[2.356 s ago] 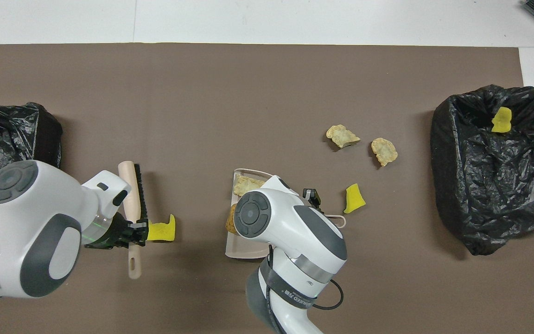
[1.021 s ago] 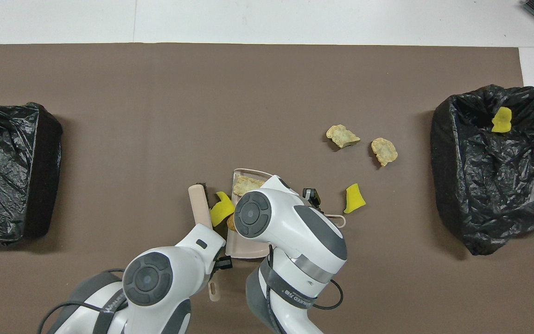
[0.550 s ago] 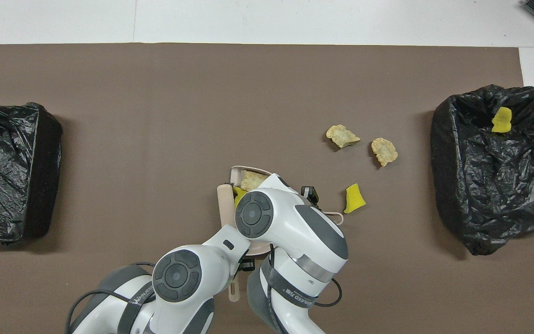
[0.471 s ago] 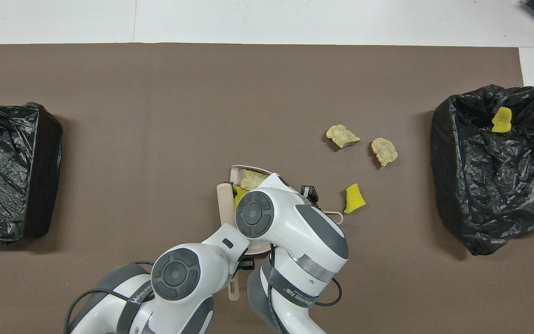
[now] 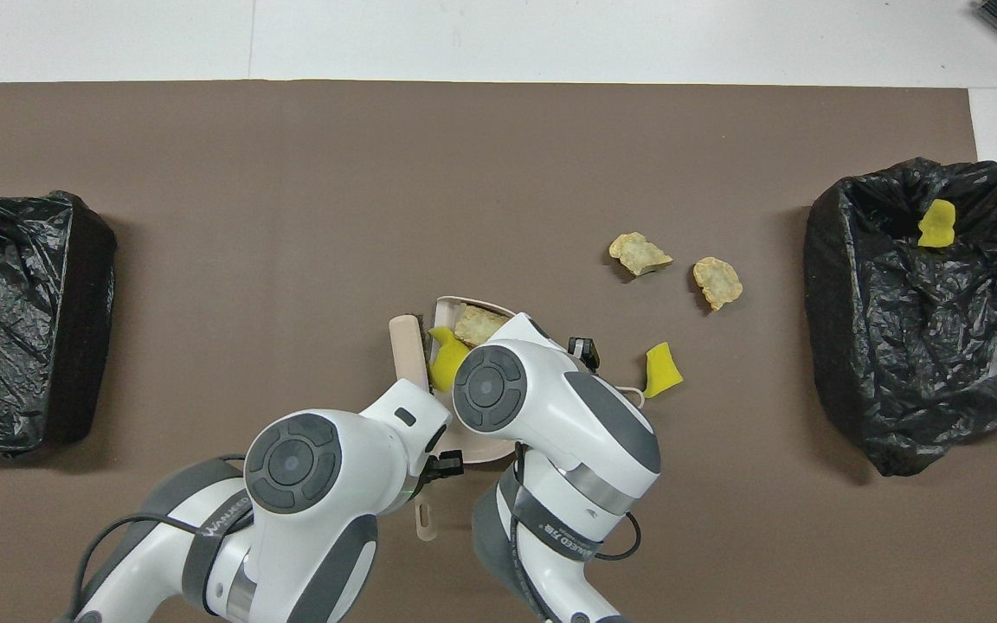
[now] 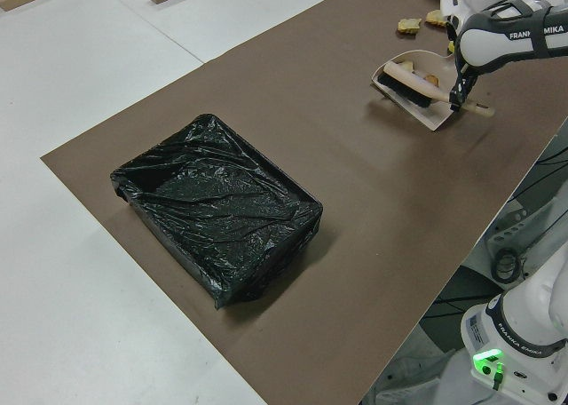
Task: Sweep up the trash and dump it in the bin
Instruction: 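Sweep the yellow sponge and trash into the dustpan with the left gripper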
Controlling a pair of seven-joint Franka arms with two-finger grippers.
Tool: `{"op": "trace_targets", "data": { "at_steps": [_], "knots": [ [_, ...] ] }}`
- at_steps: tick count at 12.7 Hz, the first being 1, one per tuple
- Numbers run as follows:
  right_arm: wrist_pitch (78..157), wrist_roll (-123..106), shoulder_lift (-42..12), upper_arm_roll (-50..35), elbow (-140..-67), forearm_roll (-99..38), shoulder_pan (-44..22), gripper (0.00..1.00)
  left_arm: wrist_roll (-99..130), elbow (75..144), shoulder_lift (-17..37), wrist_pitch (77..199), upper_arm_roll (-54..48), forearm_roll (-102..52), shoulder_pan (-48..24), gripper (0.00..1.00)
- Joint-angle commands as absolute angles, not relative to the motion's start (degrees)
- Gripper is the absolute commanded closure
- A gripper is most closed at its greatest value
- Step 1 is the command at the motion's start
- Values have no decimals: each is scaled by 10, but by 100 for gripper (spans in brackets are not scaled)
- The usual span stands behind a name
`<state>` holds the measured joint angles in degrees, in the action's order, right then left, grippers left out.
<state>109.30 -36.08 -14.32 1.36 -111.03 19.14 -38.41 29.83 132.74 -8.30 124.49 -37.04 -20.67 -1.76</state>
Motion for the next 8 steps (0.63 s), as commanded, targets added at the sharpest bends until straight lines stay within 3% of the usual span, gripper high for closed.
{"op": "trace_targets", "data": {
  "at_steps": [1,3,8],
  "knots": [
    [1105,-346,-141,9,-1107,192,-367,100,289,1286,-106,1179,-352,-203,0,100],
    [1106,-345,-141,9,-1102,190,-366,100,292,1262,-110,1140,-338,-190,2,100],
    [1116,-350,-141,9,-1105,170,-365,100,295,1279,-126,1139,-333,-179,5,100]
  ]
}}
